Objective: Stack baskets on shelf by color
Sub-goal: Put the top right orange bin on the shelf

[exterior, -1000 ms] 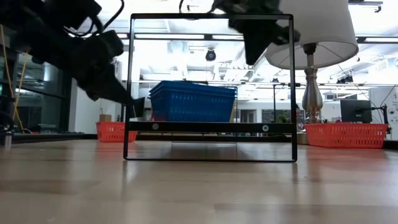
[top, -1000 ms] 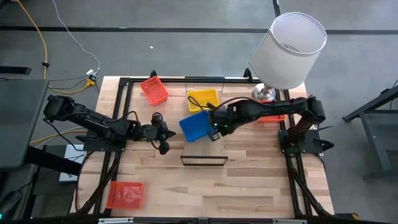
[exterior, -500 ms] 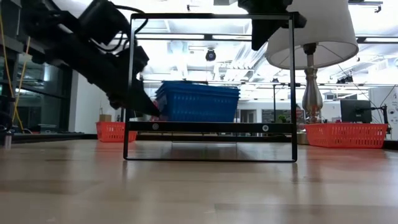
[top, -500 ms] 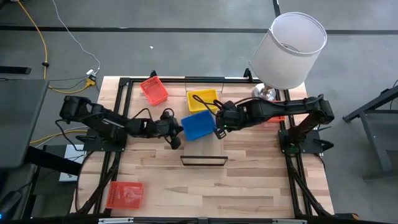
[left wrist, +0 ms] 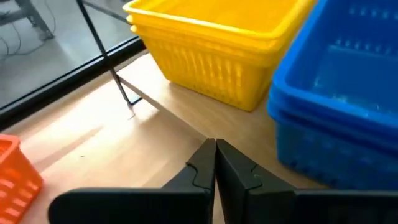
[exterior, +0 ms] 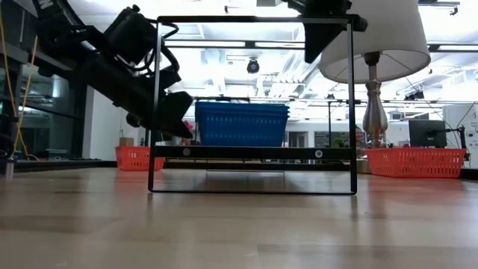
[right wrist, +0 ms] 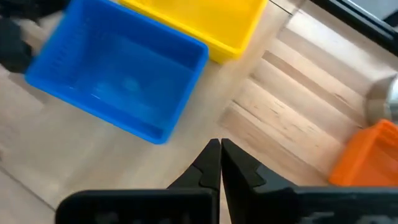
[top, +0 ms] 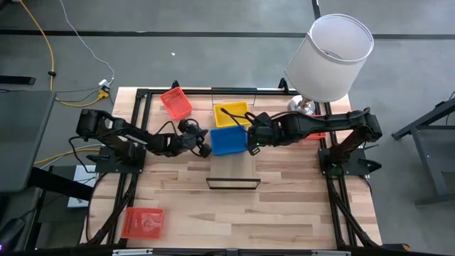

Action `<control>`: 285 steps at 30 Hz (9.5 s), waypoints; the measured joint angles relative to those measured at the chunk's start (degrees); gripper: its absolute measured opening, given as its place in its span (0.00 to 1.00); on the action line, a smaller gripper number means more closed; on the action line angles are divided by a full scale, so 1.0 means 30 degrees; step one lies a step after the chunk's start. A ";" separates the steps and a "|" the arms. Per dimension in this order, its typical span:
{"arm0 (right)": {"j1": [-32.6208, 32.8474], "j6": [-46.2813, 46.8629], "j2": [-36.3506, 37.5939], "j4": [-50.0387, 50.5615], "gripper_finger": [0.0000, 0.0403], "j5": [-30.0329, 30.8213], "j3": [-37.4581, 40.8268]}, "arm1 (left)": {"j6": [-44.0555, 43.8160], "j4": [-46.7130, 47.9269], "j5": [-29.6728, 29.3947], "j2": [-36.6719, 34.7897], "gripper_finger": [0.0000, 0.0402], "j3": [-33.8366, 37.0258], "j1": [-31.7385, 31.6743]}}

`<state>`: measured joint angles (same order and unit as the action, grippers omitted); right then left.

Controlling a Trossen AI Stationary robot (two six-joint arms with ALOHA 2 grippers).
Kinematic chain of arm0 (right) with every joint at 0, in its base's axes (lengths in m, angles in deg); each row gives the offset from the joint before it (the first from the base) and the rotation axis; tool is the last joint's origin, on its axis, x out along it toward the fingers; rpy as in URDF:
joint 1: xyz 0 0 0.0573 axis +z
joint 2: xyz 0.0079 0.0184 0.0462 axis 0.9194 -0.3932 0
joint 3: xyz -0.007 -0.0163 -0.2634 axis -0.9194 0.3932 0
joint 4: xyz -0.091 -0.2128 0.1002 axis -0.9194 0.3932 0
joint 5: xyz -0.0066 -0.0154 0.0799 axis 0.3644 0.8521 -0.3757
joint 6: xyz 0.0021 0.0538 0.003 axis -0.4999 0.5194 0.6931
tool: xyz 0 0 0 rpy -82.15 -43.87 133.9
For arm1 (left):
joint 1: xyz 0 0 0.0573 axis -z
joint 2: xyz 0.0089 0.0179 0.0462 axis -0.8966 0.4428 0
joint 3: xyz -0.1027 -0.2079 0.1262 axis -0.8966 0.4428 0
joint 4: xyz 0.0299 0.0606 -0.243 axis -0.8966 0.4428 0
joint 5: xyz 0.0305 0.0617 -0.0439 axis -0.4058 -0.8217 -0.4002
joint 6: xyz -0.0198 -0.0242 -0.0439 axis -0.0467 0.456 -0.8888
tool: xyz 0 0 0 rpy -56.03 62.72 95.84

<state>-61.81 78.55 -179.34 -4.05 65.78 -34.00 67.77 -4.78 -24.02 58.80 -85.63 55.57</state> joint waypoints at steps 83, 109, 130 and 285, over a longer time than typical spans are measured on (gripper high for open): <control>0.1963 0.5515 0.7002 -0.5479 0.01 0.4011 1.4389 | 0.0370 0.2886 0.5679 -1.1574 0.00 0.3738 0.2034; 0.5750 -3.2525 0.0220 -0.3994 0.00 -0.2516 0.0957 | 0.0483 -0.5131 1.5357 -1.1574 0.00 0.3738 0.6927; -0.1048 -4.5954 -0.0098 -0.4043 0.00 -1.4765 0.1132 | 0.2381 -0.5093 0.9970 -1.1574 0.00 0.3730 1.1293; 0.0321 -1.3957 0.9537 -2.3273 0.00 0.5362 1.8938 | -0.5502 0.0736 1.2353 -0.4244 0.00 0.1639 0.5175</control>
<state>-60.84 36.68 -150.73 -73.87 81.87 22.82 51.26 -2.57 13.04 46.07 -80.71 71.09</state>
